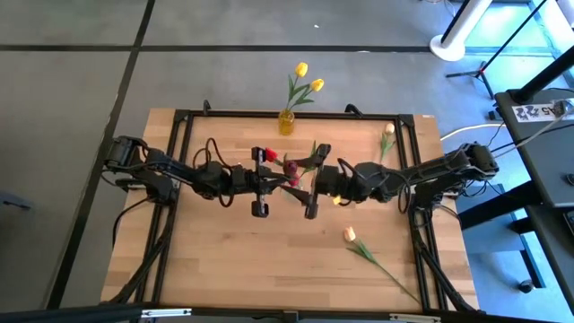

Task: Sort flowers into vase by color
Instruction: Put the dark red tulip into the transparent vase

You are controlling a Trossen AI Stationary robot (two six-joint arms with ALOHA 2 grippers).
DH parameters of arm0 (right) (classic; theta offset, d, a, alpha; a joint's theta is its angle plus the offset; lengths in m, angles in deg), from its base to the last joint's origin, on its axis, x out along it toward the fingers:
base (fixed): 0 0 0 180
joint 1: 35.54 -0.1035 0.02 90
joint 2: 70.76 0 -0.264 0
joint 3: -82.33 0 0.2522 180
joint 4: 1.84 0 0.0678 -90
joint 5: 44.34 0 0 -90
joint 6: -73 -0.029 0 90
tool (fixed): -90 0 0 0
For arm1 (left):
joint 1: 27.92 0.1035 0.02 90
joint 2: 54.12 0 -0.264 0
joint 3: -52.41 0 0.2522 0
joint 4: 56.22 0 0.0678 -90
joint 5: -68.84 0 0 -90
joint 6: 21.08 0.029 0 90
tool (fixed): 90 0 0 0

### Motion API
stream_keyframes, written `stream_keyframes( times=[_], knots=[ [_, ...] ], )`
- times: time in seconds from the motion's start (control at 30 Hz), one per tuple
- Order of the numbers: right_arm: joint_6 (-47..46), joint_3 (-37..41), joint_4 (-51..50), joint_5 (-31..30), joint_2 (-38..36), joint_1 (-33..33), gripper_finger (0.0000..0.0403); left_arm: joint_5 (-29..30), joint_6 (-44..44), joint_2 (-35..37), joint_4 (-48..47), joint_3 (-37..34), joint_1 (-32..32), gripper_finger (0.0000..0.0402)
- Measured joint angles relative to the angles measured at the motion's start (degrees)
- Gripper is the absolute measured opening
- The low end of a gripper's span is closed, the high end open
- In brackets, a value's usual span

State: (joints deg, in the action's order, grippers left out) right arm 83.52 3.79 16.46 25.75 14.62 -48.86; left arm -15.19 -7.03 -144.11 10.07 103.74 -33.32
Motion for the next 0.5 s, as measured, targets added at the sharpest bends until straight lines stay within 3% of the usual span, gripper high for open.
stream_keyframes(
  times=[0.17,0.4,0.5],
  knots=[
    [-0.12,0.00,1.54,-1.64,0.07,-0.13,0.0204,0.80,1.54,-0.01,0.00,-0.01,-1.06,0.0005],
    [-0.43,0.00,-0.12,-1.91,0.09,-0.17,0.0030,1.20,1.50,-0.01,-0.15,-0.01,-1.36,0.0007],
    [-1.38,0.00,-0.03,-2.14,0.09,-0.15,0.0016,1.40,0.08,0.54,-1.19,-0.03,-1.36,0.0024]
  ],
)
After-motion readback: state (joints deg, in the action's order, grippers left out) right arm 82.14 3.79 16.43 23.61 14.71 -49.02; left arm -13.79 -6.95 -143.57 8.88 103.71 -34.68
